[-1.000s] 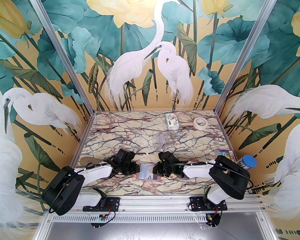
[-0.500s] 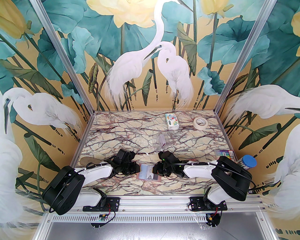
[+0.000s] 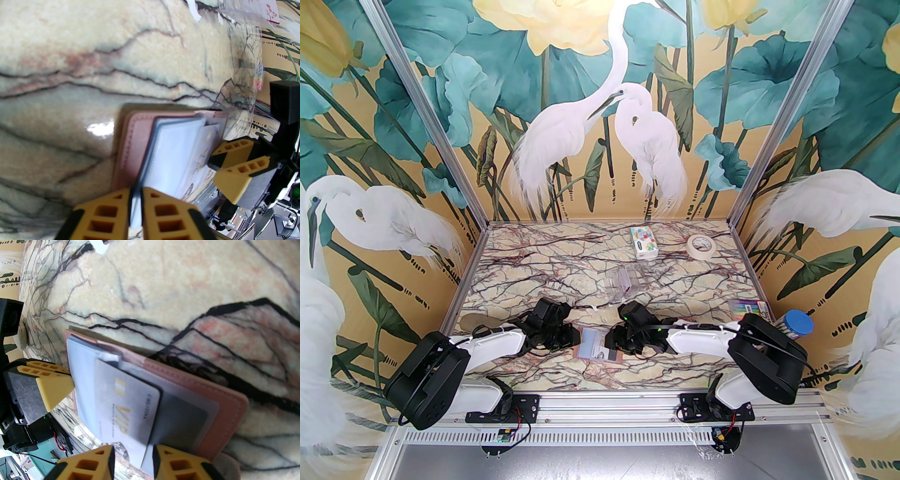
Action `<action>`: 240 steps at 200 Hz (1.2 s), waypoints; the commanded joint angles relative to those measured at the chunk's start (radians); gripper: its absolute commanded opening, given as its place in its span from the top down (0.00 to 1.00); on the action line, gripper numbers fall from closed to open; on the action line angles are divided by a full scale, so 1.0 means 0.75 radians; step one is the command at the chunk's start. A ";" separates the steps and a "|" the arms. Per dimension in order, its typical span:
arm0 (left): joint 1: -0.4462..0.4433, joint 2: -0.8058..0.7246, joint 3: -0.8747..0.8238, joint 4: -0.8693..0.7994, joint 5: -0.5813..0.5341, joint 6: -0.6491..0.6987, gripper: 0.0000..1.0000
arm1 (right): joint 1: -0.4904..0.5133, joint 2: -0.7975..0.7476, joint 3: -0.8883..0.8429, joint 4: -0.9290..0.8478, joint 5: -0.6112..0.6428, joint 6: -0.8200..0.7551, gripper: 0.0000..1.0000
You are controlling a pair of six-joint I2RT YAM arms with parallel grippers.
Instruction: Put the credit cards into the card holder
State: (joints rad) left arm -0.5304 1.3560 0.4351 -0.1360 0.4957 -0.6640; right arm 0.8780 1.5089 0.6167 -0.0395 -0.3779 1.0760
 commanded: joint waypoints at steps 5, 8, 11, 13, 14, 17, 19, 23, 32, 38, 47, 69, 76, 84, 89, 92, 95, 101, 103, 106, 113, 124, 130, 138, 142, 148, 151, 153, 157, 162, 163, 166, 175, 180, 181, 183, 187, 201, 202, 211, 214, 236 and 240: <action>-0.016 0.046 -0.017 -0.058 -0.059 0.021 0.85 | 0.010 -0.045 0.082 -0.152 0.053 -0.019 0.66; -0.016 0.044 -0.018 -0.058 -0.060 0.020 0.85 | 0.010 -0.042 0.090 -0.164 0.058 -0.019 0.66; -0.017 0.044 -0.017 -0.058 -0.060 0.020 0.85 | 0.010 -0.041 0.099 -0.182 0.061 -0.019 0.66; -0.016 0.044 -0.017 -0.057 -0.060 0.020 0.85 | 0.010 -0.039 0.105 -0.193 0.064 -0.019 0.66; -0.016 0.044 -0.016 -0.057 -0.060 0.020 0.85 | 0.010 -0.039 0.109 -0.197 0.066 -0.019 0.66; -0.017 0.044 -0.016 -0.058 -0.059 0.020 0.85 | 0.011 -0.035 0.117 -0.210 0.069 -0.017 0.66; -0.017 0.044 -0.017 -0.058 -0.060 0.020 0.85 | 0.011 -0.033 0.122 -0.220 0.072 -0.017 0.66; -0.016 0.042 -0.017 -0.057 -0.060 0.020 0.85 | 0.012 -0.029 0.131 -0.231 0.073 -0.015 0.66; -0.017 0.040 -0.017 -0.058 -0.061 0.018 0.85 | 0.013 -0.019 0.151 -0.251 0.070 -0.010 0.67; -0.017 0.041 -0.019 -0.059 -0.062 0.020 0.85 | 0.017 -0.009 0.167 -0.264 0.070 -0.010 0.67; -0.017 0.038 -0.020 -0.059 -0.062 0.020 0.85 | 0.021 0.009 0.193 -0.302 0.078 -0.009 0.67; -0.017 0.039 -0.020 -0.060 -0.062 0.020 0.85 | 0.029 0.054 0.249 -0.372 0.096 -0.011 0.67; -0.017 0.039 -0.019 -0.061 -0.062 0.020 0.85 | 0.031 0.065 0.257 -0.385 0.103 -0.008 0.67; -0.017 0.037 -0.019 -0.061 -0.060 0.020 0.85 | 0.034 0.076 0.268 -0.396 0.106 -0.008 0.67; -0.017 0.037 -0.018 -0.061 -0.059 0.020 0.85 | 0.035 0.080 0.275 -0.404 0.112 -0.008 0.67; -0.017 0.038 -0.019 -0.061 -0.061 0.020 0.85 | 0.036 0.083 0.277 -0.410 0.114 -0.009 0.67; -0.017 0.036 -0.020 -0.062 -0.059 0.020 0.85 | 0.038 0.086 0.282 -0.418 0.120 -0.010 0.67; -0.017 0.038 -0.019 -0.060 -0.059 0.020 0.85 | 0.040 0.093 0.289 -0.432 0.128 -0.013 0.67; -0.017 0.038 -0.019 -0.060 -0.060 0.020 0.85 | 0.040 0.095 0.293 -0.435 0.130 -0.013 0.67; -0.017 0.038 -0.020 -0.060 -0.058 0.020 0.85 | 0.040 0.098 0.295 -0.440 0.133 -0.013 0.67; -0.017 0.039 -0.019 -0.060 -0.059 0.020 0.85 | 0.041 0.106 0.301 -0.451 0.137 -0.015 0.67; -0.017 0.038 -0.019 -0.060 -0.059 0.020 0.85 | 0.044 0.118 0.307 -0.456 0.135 -0.016 0.67; -0.017 0.039 -0.019 -0.060 -0.059 0.020 0.85 | 0.046 0.124 0.310 -0.458 0.133 -0.019 0.67; -0.017 0.041 -0.020 -0.059 -0.058 0.022 0.85 | 0.048 0.131 0.316 -0.470 0.137 -0.019 0.67; -0.017 0.042 -0.020 -0.058 -0.056 0.022 0.85 | 0.050 0.135 0.317 -0.474 0.139 -0.022 0.67; -0.016 0.043 -0.019 -0.058 -0.056 0.022 0.85 | 0.050 0.140 0.319 -0.474 0.140 -0.023 0.67; -0.017 0.042 -0.020 -0.058 -0.056 0.022 0.85 | 0.052 0.141 0.321 -0.473 0.140 -0.023 0.67; -0.017 0.044 -0.020 -0.058 -0.056 0.021 0.85 | 0.052 0.143 0.321 -0.473 0.140 -0.023 0.67; -0.017 0.045 -0.019 -0.058 -0.056 0.022 0.85 | 0.052 0.145 0.321 -0.471 0.138 -0.025 0.67; -0.016 0.044 -0.020 -0.057 -0.056 0.022 0.85 | 0.052 0.148 0.325 -0.471 0.135 -0.025 0.67; -0.016 0.045 -0.020 -0.057 -0.056 0.022 0.85 | 0.052 0.149 0.325 -0.470 0.136 -0.025 0.67; -0.017 0.044 -0.019 -0.057 -0.056 0.022 0.85 | 0.052 0.151 0.327 -0.469 0.136 -0.024 0.67; -0.017 0.045 -0.018 -0.058 -0.055 0.023 0.85 | 0.054 0.157 0.334 -0.472 0.136 -0.027 0.67; -0.017 0.045 -0.018 -0.058 -0.056 0.022 0.85 | 0.053 0.162 0.336 -0.473 0.135 -0.027 0.67; -0.017 0.045 -0.018 -0.058 -0.056 0.022 0.85 | 0.054 0.163 0.337 -0.473 0.135 -0.028 0.67; -0.017 0.044 -0.018 -0.058 -0.055 0.024 0.85 | 0.054 0.164 0.338 -0.473 0.136 -0.029 0.67; -0.017 0.045 -0.018 -0.057 -0.055 0.023 0.85 | 0.055 0.168 0.341 -0.473 0.136 -0.029 0.67; -0.017 0.044 -0.018 -0.058 -0.056 0.023 0.85 | 0.056 0.180 0.343 -0.467 0.130 -0.028 0.67; -0.017 0.043 -0.019 -0.058 -0.056 0.023 0.85 | 0.056 0.181 0.343 -0.466 0.130 -0.029 0.67; -0.017 0.045 -0.020 -0.058 -0.056 0.023 0.85 | 0.058 0.187 0.346 -0.463 0.125 -0.030 0.67; -0.017 0.044 -0.019 -0.056 -0.055 0.024 0.85 | 0.059 0.189 0.345 -0.461 0.124 -0.030 0.67; -0.017 0.045 -0.019 -0.056 -0.056 0.024 0.85 | 0.063 0.200 0.350 -0.453 0.121 -0.034 0.69; -0.016 0.045 -0.019 -0.056 -0.055 0.023 0.85 | 0.064 0.202 0.351 -0.453 0.121 -0.034 0.70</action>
State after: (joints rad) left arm -0.5304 1.3560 0.4351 -0.1360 0.4957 -0.6605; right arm 0.9173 1.6436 0.8566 -0.3748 -0.2905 1.0672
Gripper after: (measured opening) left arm 0.149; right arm 0.317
